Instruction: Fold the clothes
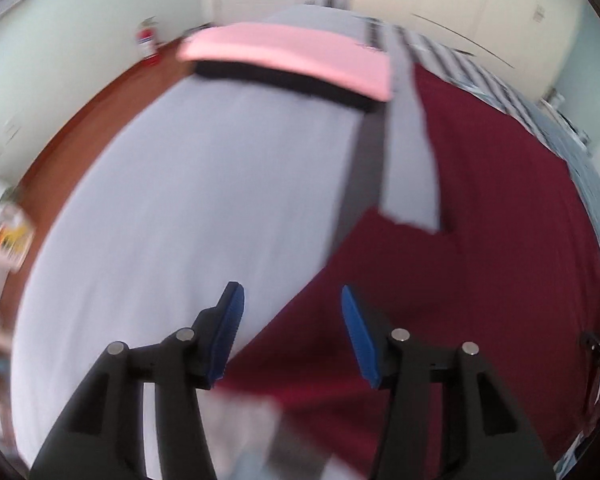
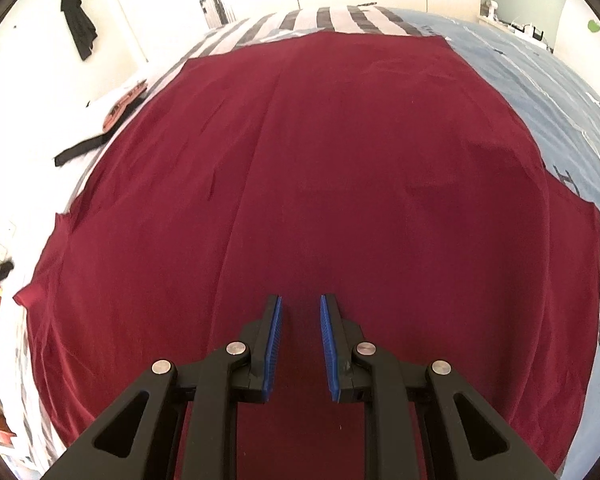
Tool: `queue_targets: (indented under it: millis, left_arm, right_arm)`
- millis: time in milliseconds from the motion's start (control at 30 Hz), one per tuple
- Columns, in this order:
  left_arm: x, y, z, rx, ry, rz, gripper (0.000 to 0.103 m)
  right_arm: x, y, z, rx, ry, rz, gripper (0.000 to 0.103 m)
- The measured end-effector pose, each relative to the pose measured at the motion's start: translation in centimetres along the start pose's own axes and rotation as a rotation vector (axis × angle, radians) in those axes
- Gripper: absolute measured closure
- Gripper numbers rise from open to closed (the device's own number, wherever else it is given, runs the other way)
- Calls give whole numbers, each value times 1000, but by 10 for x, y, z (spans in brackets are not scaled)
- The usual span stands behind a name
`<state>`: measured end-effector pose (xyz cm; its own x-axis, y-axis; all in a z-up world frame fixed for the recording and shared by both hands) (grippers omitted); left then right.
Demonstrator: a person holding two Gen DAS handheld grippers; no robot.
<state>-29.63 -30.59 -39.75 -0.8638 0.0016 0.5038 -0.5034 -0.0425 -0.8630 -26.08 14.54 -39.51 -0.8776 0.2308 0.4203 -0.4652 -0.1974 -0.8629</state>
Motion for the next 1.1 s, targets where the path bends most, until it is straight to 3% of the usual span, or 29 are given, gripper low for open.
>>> queue_targets:
  millis: [233,300,367,533,667,800,967,1100]
  left_arm:
    - [28,74,-31,-58,162,55,57]
    - [31,76,-31,-64,183,43,86]
    - [36,75,-30,-59,205,40,100]
    - [56,75,-24,-30,256,22,102]
    - [74,74,13,44,176,-1,102]
    - [75,59,47,52,97,-11,102]
    - [40,6,44,-21,48,-29,102]
    - [-4,-2,37,-50,68,50,102]
  right_arm:
    - [8,3,6,4,9,-10,85]
    - [8,4,6,2,10,-10,85]
    - [7,5,5,1,13,-8,85]
    - [5,8,1,-3,19,-1,85]
    - [3,12,1,-14,13,1,85]
    - [3,17,0,-21,11,2,85]
    - [6,14,4,-9,17,-7,85]
    - [2,10,12,6,-3,-6,85]
Point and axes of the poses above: each gripper's, at about its wrist camera, not at the fingertips, and y roughly the way its jaws point, z to its left, x to its top, the point moved 8 cm from there along y, roughly the way its jaws point, and after that the axes turned 15 degrees about y, right-handed, at the moved point
